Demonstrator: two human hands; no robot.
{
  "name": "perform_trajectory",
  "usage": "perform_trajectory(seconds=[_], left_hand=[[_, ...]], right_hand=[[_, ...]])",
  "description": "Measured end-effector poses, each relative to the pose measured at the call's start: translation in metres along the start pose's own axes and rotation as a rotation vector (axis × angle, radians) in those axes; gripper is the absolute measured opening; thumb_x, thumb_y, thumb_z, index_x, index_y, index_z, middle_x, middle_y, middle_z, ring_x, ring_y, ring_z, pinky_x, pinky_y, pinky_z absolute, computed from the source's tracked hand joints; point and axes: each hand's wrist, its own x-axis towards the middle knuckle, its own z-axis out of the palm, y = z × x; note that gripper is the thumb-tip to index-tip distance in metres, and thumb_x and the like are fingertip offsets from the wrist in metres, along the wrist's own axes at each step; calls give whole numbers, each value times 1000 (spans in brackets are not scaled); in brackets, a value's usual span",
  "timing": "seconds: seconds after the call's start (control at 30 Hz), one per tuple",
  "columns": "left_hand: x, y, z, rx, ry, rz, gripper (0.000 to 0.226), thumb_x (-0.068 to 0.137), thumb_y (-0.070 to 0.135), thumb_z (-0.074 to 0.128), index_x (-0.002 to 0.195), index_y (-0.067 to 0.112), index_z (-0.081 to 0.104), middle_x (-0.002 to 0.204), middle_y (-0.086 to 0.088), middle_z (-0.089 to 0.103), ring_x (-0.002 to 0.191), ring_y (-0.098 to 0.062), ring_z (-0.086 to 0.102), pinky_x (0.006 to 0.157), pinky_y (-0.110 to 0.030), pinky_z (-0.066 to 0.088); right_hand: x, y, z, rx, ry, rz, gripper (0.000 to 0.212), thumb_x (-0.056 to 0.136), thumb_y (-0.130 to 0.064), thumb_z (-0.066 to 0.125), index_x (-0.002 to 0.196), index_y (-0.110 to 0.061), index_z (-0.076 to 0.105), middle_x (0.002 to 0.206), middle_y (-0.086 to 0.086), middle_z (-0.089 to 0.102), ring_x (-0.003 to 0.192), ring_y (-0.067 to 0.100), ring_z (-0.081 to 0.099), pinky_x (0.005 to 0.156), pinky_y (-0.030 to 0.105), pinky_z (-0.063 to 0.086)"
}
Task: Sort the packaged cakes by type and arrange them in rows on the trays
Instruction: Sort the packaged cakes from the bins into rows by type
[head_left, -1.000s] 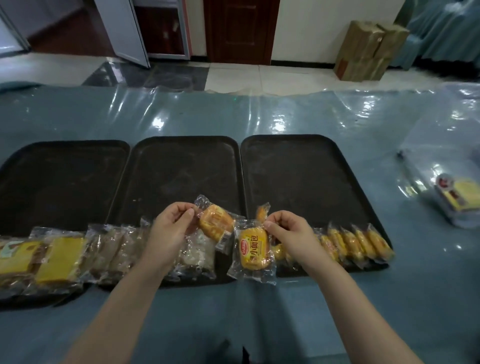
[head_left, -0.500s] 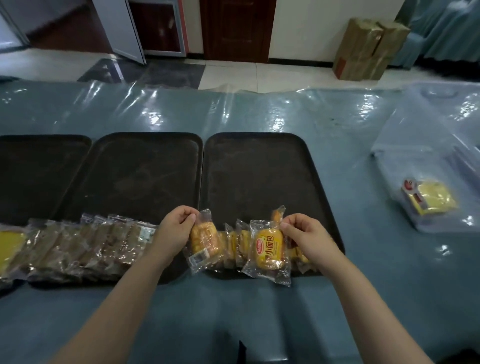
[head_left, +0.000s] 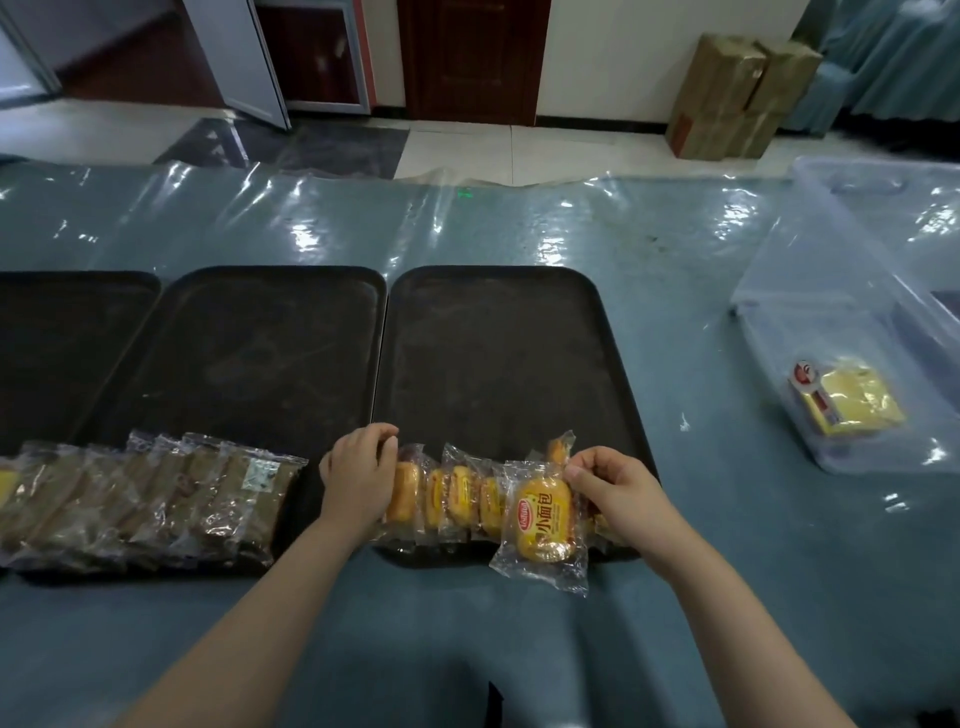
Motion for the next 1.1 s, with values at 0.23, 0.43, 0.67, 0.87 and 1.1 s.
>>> perform_trajectory(seconds=[0.23,0.43,0.67,0.87,1.1], left_hand=[[-31,-10,11,73,-138,162,49,103,42,39,149,25,38,158,6,32,149,-13,19,121,-39,8],[-29,-17,19,186,-178,199,60,102,51,31,155,24,25,163,3,21,151,-14,13,123,-39,8],[-26,-2,6,200,-207,165,63,102,52,33,157,25,17,164,5,12,152,-13,5,121,-39,-2],[-34,45,-14,-239,-402,245,55,101,25,51,152,31,30,150,9,45,138,-6,40,117,-38,35],[-33,57,-19,-657,-588,88,52,98,22,59,141,47,43,140,17,47,128,-6,52,99,-35,53]], right_hand=[[3,-2,6,8,-47,10,15,98,-22,60,91,-11,66,78,5,69,67,14,64,67,36,57],[2,-5,17,-6,-80,9,15,98,-23,60,93,-10,66,78,14,69,64,21,62,64,47,56],[2,-5,27,-20,-156,-32,14,99,-24,59,96,-12,66,97,22,69,77,28,63,77,51,56],[2,-9,33,153,-243,-43,15,100,-19,56,99,-9,68,89,12,63,81,21,57,73,30,51],[-1,-11,36,251,-302,-56,16,101,-18,55,102,-8,67,93,11,64,86,21,61,79,33,53]])
